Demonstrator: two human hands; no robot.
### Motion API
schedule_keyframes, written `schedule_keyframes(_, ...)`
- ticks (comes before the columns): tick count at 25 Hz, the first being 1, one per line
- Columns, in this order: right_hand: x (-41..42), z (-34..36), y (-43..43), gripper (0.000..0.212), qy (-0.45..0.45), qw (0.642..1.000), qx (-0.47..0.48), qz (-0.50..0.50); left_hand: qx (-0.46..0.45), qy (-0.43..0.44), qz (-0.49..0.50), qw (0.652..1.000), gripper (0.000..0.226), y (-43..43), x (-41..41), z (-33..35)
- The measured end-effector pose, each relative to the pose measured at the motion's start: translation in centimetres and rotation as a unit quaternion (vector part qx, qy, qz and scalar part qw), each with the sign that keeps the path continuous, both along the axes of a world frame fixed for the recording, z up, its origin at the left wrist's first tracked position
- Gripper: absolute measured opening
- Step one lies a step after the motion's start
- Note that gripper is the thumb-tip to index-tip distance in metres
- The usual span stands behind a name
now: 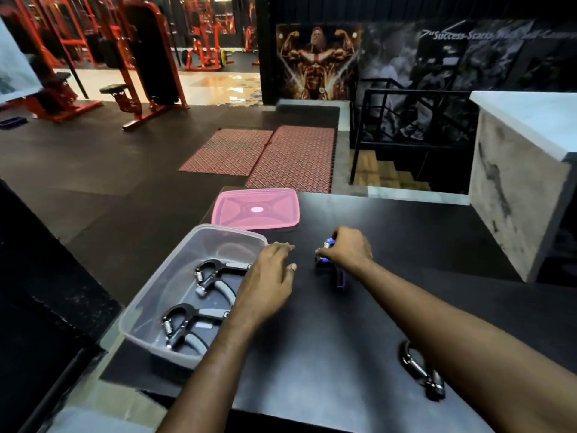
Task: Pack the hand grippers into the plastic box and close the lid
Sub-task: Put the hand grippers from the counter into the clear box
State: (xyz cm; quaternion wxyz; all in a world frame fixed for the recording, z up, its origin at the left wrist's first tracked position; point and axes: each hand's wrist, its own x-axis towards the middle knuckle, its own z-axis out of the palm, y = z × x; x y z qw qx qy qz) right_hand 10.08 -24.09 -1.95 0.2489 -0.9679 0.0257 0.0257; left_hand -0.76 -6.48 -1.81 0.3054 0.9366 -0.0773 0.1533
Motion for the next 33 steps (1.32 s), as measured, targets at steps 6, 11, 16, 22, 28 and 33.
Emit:
schedule_keyframes(6, -0.1, -4.7, -3.6, 0.091, 0.035, 0.995, -0.096, 0.024, 0.059, 0.102, 0.018, 0.993, 0.046, -4.3, -0.9, -5.8)
schedule_keyframes(11, 0.3, -5.6, -3.6, 0.083, 0.003, 0.996, -0.081, 0.025, 0.086, 0.122, 0.054, 0.987, 0.048, -4.3, -1.2, -7.9)
schedule_keyframes(16, 0.7, -5.2, -3.2, 0.061, -0.006, 1.0, -0.008, 0.022, 0.075, 0.125, 0.059, 0.987, 0.046, -4.5, -0.9, -6.8)
schedule_keyframes(22, 0.8, -0.3, 0.7, 0.053, -0.067, 0.995, 0.056, 0.051, 0.023, 0.013, 0.066, 0.998, 0.035, -1.0, 0.3, -0.1)
schedule_keyframes(28, -0.7, 4.2, 7.3, 0.048, -0.129, 0.982, 0.058, 0.122, 0.02, -0.048, 0.147, 0.988, 0.031, 7.6, -1.8, 3.9)
schedule_keyframes(33, -3.9, 5.4, 14.9, 0.048, -0.14, 0.964, 0.014, 0.225, 0.03, -0.008, 0.22, 0.975, 0.03, 16.4, -5.3, 2.1)
